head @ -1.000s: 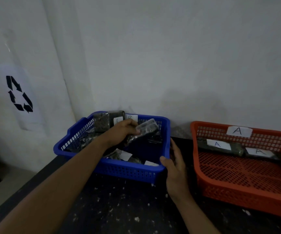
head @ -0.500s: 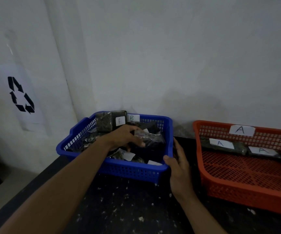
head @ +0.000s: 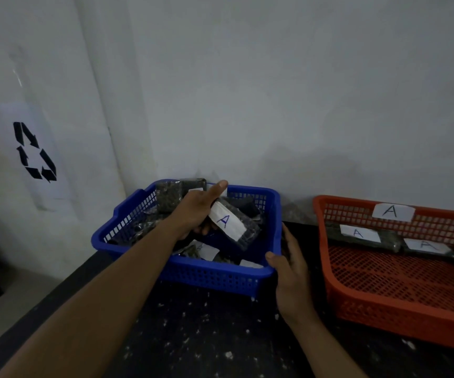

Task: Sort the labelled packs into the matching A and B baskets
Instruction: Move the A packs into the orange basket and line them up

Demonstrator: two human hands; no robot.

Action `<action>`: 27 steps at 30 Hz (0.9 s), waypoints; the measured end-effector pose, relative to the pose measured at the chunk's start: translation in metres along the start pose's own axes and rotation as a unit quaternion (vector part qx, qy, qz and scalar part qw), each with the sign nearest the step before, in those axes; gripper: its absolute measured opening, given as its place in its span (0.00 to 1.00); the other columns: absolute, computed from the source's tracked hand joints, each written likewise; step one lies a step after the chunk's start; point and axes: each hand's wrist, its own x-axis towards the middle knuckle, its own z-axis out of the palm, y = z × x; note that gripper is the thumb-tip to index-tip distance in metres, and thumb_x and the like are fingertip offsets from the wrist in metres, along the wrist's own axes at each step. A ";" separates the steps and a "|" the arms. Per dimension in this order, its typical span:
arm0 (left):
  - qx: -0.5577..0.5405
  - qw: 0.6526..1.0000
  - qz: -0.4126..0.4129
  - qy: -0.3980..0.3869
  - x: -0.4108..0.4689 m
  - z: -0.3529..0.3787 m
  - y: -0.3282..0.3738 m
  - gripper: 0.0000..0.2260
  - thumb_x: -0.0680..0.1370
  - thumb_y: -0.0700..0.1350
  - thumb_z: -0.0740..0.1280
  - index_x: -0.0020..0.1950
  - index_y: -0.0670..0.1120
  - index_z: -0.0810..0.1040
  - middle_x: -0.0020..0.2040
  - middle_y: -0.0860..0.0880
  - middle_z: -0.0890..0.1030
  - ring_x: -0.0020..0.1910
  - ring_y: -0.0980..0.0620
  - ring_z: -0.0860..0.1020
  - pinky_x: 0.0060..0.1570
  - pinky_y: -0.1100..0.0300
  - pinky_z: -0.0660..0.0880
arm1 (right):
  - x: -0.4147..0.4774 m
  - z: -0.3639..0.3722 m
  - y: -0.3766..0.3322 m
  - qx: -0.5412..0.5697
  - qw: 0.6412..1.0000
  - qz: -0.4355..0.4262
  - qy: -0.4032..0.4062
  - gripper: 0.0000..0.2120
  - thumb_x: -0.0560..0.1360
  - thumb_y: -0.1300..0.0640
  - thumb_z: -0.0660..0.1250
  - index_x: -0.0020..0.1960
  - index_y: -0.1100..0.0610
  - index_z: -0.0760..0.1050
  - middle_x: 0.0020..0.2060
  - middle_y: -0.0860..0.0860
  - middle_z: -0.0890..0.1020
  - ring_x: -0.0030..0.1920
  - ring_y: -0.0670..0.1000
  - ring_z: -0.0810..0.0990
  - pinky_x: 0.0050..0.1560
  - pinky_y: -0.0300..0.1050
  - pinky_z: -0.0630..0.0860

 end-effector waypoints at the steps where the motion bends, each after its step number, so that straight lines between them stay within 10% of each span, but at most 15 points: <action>1: -0.002 1.000 0.016 0.009 -0.001 0.000 0.002 0.32 0.66 0.75 0.63 0.33 0.45 0.79 0.28 0.40 0.80 0.19 0.47 0.71 0.19 0.64 0.63 | 0.000 0.000 -0.001 0.000 1.000 0.001 0.001 0.29 0.70 0.54 0.65 0.70 0.40 0.67 0.58 0.43 0.80 0.56 0.47 0.81 0.49 0.38 0.78; 10: 0.049 0.923 0.318 0.210 -0.017 0.005 0.046 0.17 0.76 0.57 0.65 0.43 0.43 0.76 0.36 0.46 0.79 0.33 0.47 0.76 0.33 0.53 0.73 | -0.014 0.010 -0.019 -0.210 0.975 -0.025 0.068 0.25 0.80 0.53 0.59 0.76 0.48 0.58 0.71 0.44 0.66 0.62 0.27 0.65 0.57 0.21 0.61; 13: 0.040 0.929 0.314 0.193 -0.026 0.020 0.073 0.16 0.76 0.57 0.64 0.32 0.52 0.73 0.27 0.57 0.75 0.27 0.60 0.71 0.28 0.67 0.67 | -0.017 0.013 -0.042 -0.247 0.965 -0.039 0.084 0.30 0.79 0.48 0.62 0.77 0.47 0.54 0.75 0.44 0.61 0.72 0.43 0.62 0.68 0.37 0.59; 19: -0.020 0.973 0.213 0.085 -0.052 0.067 0.100 0.28 0.71 0.70 0.61 0.26 0.47 0.64 0.24 0.47 0.67 0.24 0.51 0.67 0.29 0.57 0.65 | -0.013 -0.015 -0.126 -0.145 0.971 -0.151 0.111 0.36 0.70 0.39 0.69 0.72 0.32 0.54 0.72 0.37 0.63 0.65 0.31 0.66 0.58 0.30 0.69; 27: 0.049 0.981 0.116 -0.148 -0.060 0.144 0.105 0.34 0.68 0.77 0.51 0.46 0.51 0.81 0.42 0.46 0.85 0.40 0.49 0.82 0.34 0.59 0.76 | 0.005 -0.153 -0.190 -0.351 0.929 -0.112 0.036 0.09 0.71 0.50 0.73 0.50 0.41 0.81 0.49 0.41 0.83 0.47 0.42 0.81 0.45 0.36 0.78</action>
